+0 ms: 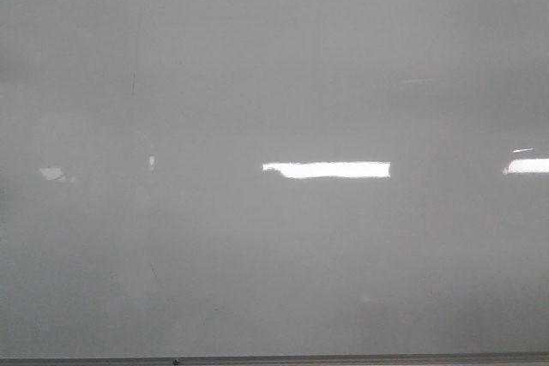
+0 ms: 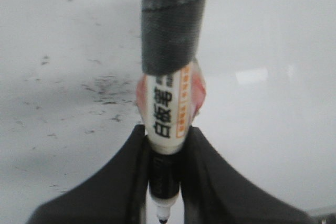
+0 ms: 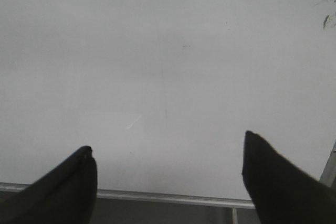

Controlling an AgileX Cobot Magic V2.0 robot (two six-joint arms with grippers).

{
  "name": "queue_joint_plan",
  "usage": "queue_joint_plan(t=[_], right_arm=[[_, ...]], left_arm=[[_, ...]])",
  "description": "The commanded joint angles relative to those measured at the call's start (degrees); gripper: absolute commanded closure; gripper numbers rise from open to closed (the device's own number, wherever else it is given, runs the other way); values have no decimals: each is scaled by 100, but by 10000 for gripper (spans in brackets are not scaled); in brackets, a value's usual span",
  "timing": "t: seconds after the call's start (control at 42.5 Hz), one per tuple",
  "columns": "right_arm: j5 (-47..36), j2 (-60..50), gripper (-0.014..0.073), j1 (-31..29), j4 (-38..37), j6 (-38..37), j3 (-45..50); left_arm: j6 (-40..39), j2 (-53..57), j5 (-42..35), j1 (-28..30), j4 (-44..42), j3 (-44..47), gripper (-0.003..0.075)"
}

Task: Write number 8 on whiteboard

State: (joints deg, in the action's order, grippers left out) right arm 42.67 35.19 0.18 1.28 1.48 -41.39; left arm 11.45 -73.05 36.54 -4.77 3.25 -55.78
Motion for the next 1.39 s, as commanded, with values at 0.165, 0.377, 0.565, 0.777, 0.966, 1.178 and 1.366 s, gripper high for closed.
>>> queue_joint_plan(t=[0.165, 0.377, 0.565, 0.777, 0.966, 1.178, 1.366], right_arm=[[443, 369, 2, 29, 111, 54, -601], [726, 936, 2, 379, 581, 757, -781], [865, 1431, 2, 1142, 873, 1825, -965], [840, 1932, 2, 2444, 1729, 3414, -965], [349, 2329, 3, 3348, 2304, 4274, -965], [-589, 2769, 3, 4047, 2440, 4342, -985], [-686, 3175, 3, 4164, 2808, 4387, -1260]], left_arm=[[1124, -2, 1446, -1316, 49, -994, 741], [2057, -369, 2217, -2503, 83, -1279, 741], [2637, -595, 2233, -3430, 154, -1288, 741], [2840, -635, 2163, -4229, 154, -1288, 741], [2849, -635, 2060, -4559, 154, -1288, 741], [3004, -635, 2013, -4657, 179, -1288, 741], [3147, -635, 1894, -4657, 190, -1288, 741]])
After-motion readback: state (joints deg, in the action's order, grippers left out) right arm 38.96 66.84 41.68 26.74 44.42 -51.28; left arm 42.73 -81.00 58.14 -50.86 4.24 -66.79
